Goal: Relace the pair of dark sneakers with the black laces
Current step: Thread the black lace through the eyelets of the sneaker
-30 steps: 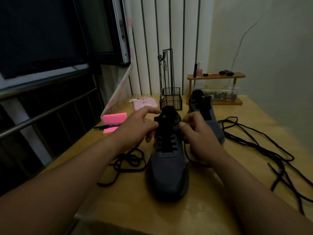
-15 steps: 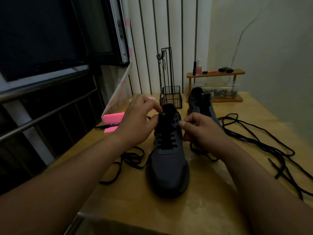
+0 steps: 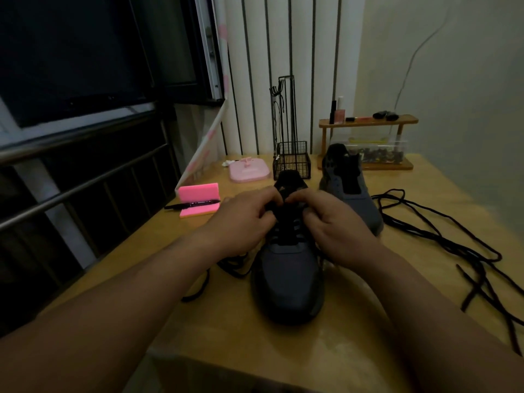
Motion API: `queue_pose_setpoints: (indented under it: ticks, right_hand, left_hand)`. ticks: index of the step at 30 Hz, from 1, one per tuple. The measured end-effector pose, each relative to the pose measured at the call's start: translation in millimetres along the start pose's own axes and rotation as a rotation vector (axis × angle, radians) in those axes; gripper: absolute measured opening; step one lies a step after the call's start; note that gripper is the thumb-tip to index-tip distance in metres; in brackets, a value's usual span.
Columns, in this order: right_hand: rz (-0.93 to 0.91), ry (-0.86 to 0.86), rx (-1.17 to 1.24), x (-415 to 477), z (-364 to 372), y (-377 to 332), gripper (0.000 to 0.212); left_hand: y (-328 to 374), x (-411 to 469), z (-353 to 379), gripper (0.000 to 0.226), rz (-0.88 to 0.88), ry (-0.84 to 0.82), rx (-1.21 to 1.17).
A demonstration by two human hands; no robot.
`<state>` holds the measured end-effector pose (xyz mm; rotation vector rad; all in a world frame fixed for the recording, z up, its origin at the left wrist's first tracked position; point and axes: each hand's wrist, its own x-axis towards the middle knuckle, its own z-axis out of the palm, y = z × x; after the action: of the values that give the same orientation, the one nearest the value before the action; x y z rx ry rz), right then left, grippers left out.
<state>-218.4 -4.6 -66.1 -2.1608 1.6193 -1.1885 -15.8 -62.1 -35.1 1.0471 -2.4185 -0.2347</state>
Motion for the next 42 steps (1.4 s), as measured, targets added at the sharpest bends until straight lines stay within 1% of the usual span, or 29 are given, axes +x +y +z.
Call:
queue_pose_setpoints:
  ticks: [2,4,6,8,10,12,14,16,19,21,24,26,29,31,33,36,37,39,42]
  right_hand:
    - [0.003,0.026,-0.025,2.5,-0.7,-2.8,0.027]
    - [-0.005,0.056,-0.06,4.5,-1.4,-4.8,0.018]
    - [0.02,0.061,-0.022,5.1,-0.4,-4.5,0.016]
    - [0.094,0.052,0.118,4.3,-1.0,-2.5,0.021]
    - [0.177,0.058,0.312,3.0,-3.9,-3.1,0.023]
    - [0.242,0.057,0.468,1.5,-6.5,-8.1,0.027]
    - [0.258,0.066,0.495,1.7,-9.0,-10.7,0.027]
    - [0.256,0.052,0.378,3.2,-13.7,-11.7,0.021]
    - [0.219,-0.092,0.065,2.9,-18.4,-13.1,0.014]
    - [0.196,-0.13,0.003,-1.5,-17.8,-14.1,0.012]
    - [0.15,-0.12,-0.026,-6.3,-18.8,-17.6,0.009]
    - [0.079,-0.132,-0.112,-4.2,-20.0,-18.8,0.007]
    - [-0.034,-0.187,-0.289,2.9,-18.7,-24.1,0.01]
    - [-0.066,-0.238,-0.386,7.4,-15.4,-27.7,0.007]
    - [-0.053,-0.273,-0.411,9.3,-13.6,-29.4,0.008]
    - [-0.047,-0.268,-0.344,6.6,-18.0,-29.6,0.002]
    - [-0.053,-0.267,-0.331,5.3,-20.6,-29.3,0.004]
    - [-0.067,-0.282,-0.323,5.1,-25.3,-28.8,0.011]
    - [-0.119,-0.276,-0.376,6.1,-26.0,-30.0,0.011]
  left_hand:
    - [-3.8,-0.2,0.3,0.014,-0.019,-0.042,0.002]
    - [-6.8,0.3,-0.8,0.016,-0.04,-0.09,-0.023]
    - [-7.8,2.2,-4.9,0.018,-0.052,-0.147,-0.062]
    - [-9.2,4.7,-10.2,0.019,-0.065,-0.201,-0.149]
    - [-10.7,4.8,-13.2,0.02,-0.065,-0.23,-0.236]
    - [-13.0,2.1,-12.6,0.022,-0.037,-0.203,-0.252]
    - [-13.4,-4.2,-10.1,0.029,-0.009,-0.153,-0.246]
    - [-12.2,-10.4,-9.0,0.034,0.025,-0.096,-0.239]
    - [-10.4,-14.6,-6.6,0.03,0.116,-0.031,-0.157]
    - [-9.3,-14.1,-4.4,0.023,0.134,-0.043,-0.125]
    - [-9.2,-13.6,-1.1,0.016,0.133,-0.073,-0.127]
    - [-10.0,-13.0,2.3,0.016,0.127,-0.073,-0.144]
    - [-9.8,-13.9,10.3,0.022,0.107,-0.058,-0.132]
    - [-9.5,-15.7,16.7,0.024,0.092,-0.02,-0.094]
    - [-9.3,-19.8,21.6,0.026,0.077,0.034,-0.058]
    - [-8.6,-29.8,28.7,0.033,0.068,0.135,-0.045]
    - [-8.6,-32.8,31.3,0.036,0.069,0.163,-0.05]
    - [-9.3,-37.6,36.0,0.043,0.062,0.172,-0.092]
    - [-13.6,-41.7,45.6,0.052,0.029,0.157,-0.19]
